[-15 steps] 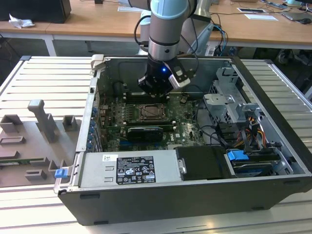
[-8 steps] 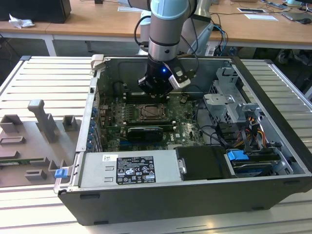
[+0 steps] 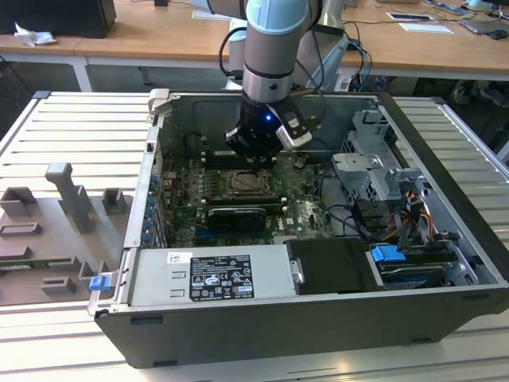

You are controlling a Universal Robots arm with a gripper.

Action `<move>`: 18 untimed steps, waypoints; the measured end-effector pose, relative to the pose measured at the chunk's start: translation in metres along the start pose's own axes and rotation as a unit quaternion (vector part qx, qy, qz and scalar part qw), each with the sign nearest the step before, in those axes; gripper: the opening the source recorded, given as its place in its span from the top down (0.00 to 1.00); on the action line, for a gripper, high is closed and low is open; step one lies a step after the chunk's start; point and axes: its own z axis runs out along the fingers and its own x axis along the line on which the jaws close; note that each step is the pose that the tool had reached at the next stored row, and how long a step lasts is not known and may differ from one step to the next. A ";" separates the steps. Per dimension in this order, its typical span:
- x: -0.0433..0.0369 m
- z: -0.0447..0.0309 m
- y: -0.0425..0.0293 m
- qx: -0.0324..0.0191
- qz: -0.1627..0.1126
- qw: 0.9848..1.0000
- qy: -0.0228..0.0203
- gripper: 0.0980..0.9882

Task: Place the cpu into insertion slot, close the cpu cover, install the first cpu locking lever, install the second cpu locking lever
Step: 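Install the second cpu locking lever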

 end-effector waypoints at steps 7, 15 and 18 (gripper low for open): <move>0.0004 -0.0370 0.0009 0.000 0.000 1.000 0.000 0.99; 0.0042 -0.0294 -0.0426 0.000 0.000 1.000 0.000 0.99; 0.0051 -0.0290 -0.0529 0.000 0.000 1.000 0.001 0.99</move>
